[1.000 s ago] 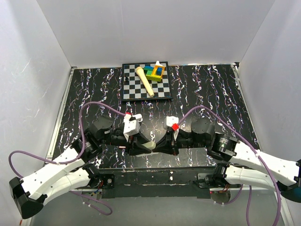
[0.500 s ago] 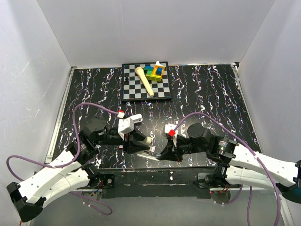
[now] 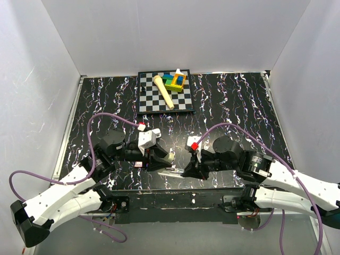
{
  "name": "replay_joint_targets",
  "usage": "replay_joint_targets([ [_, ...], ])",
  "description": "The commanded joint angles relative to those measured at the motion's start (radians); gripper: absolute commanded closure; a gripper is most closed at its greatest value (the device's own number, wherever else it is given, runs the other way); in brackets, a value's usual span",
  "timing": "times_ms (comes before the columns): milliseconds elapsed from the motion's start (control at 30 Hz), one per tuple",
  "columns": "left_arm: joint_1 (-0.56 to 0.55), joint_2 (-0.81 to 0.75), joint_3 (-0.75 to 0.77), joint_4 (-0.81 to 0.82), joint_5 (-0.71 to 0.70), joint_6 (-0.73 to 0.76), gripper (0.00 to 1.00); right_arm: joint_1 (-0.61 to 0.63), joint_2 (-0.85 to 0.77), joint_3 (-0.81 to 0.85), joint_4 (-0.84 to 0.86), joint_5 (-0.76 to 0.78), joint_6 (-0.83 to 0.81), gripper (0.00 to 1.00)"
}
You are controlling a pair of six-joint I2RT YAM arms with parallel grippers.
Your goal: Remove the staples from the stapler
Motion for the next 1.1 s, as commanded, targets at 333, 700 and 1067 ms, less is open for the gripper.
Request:
replay_joint_targets([
  [333, 0.015, -0.021, 0.022, 0.045, -0.151, 0.021, 1.0, 0.011, -0.037, 0.158, -0.193, 0.093, -0.017, 0.89],
  [700, 0.017, -0.001, 0.016, 0.071, -0.243, 0.006, 1.0, 0.011, -0.049, 0.257, -0.31, 0.152, -0.042, 0.7],
  [1067, 0.015, 0.068, 0.022, 0.129, -0.31, -0.012, 1.0, 0.009, -0.035, 0.304, -0.33, 0.325, -0.037, 0.6],
])
